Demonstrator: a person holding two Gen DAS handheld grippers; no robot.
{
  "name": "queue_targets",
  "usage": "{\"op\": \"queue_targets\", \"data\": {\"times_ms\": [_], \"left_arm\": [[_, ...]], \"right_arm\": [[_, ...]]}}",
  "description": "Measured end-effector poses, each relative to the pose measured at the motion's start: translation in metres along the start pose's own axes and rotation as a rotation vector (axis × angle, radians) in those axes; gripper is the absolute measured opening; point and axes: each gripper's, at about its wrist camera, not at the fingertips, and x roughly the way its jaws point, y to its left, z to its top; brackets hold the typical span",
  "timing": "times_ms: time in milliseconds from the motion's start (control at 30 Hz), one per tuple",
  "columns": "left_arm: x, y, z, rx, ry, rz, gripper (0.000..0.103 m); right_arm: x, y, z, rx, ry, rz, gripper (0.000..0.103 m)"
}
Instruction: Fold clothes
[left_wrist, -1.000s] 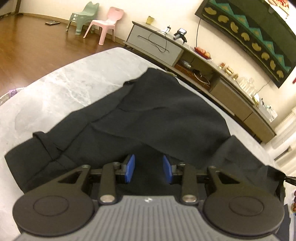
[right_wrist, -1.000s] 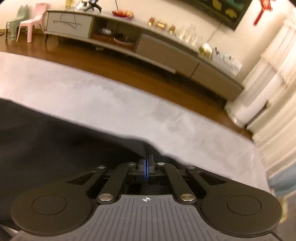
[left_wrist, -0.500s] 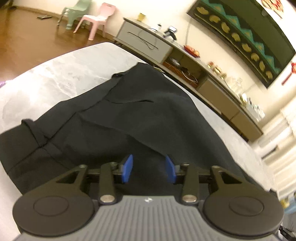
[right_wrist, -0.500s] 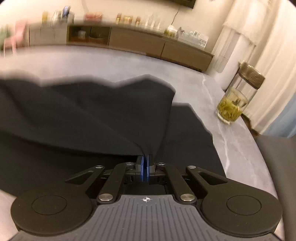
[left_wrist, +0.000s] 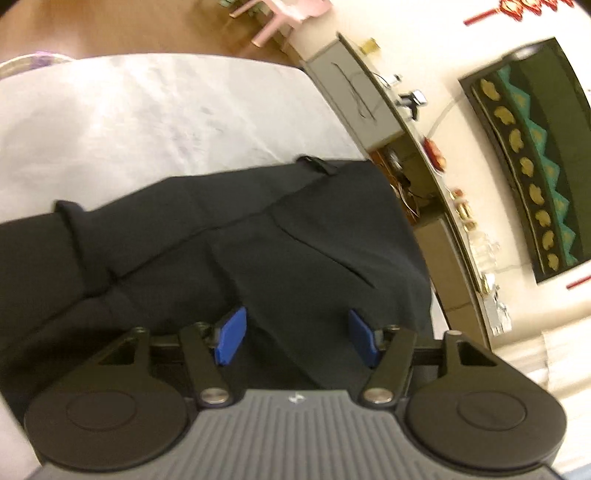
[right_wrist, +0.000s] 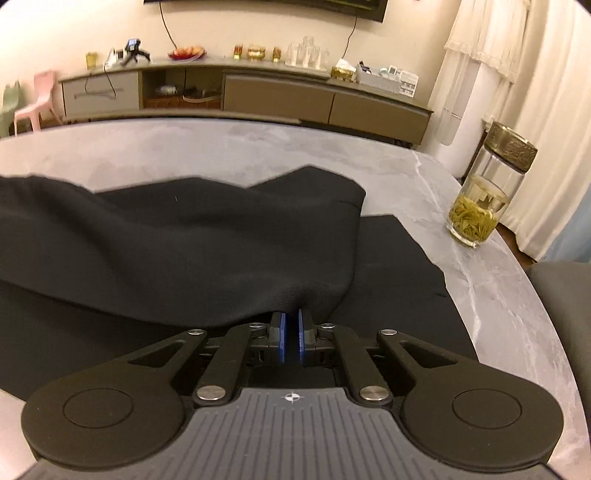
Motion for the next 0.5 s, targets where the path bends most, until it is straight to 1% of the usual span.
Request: {"op": "queue_targets", "data": {"times_ms": [33,67,133,200,267,300,333,367,400,433,467,500], "left_arm": [[0.006,-0.002,0.001,0.013,0.011,-0.005,0.035],[0.011,-0.005,0.002,0.037,0.021,-0.006,0.003],[0.019,-0.009,0.005,0.085,0.038,-0.008,0.000],[0.008,-0.008,0.009,0.111,-0.012,-0.040,0.000],[-0.027,-0.012,0.016,0.115,-0.105,-0.144,0.000],[-0.045,-0.013,0.020,0.117,-0.152,-0.195,0.000],[-0.063,-0.014,0.023,0.120,-0.199,-0.242,0.000],[-0.077,-0.012,0.025,0.131,-0.242,-0.230,0.000],[-0.081,-0.006,0.025,0.122,-0.244,-0.207,0.000],[-0.077,0.002,0.027,0.100,-0.209,-0.187,0.001],[-0.069,0.009,0.026,0.075,-0.167,-0.163,0.005],[-0.061,0.016,0.026,0.051,-0.125,-0.138,0.007]], "right_arm": [[0.003,0.000,0.000,-0.001,0.007,-0.008,0.006],[0.005,0.000,0.001,0.000,0.012,-0.015,0.006],[0.010,-0.001,0.002,0.014,0.022,-0.024,0.006],[0.012,-0.005,0.004,0.041,0.023,-0.031,0.006],[0.008,-0.015,0.006,0.092,-0.007,-0.059,0.006],[0.005,-0.020,0.008,0.115,-0.025,-0.076,0.007],[-0.002,-0.023,0.009,0.120,-0.064,-0.122,0.024],[-0.014,-0.020,0.011,0.099,-0.127,-0.179,0.033],[-0.029,-0.005,0.015,0.056,-0.195,-0.190,0.041],[-0.045,0.010,0.019,0.012,-0.263,-0.202,0.041],[-0.060,0.027,0.023,-0.030,-0.327,-0.203,0.043],[-0.074,0.055,0.026,-0.064,-0.370,-0.138,0.053]]}}
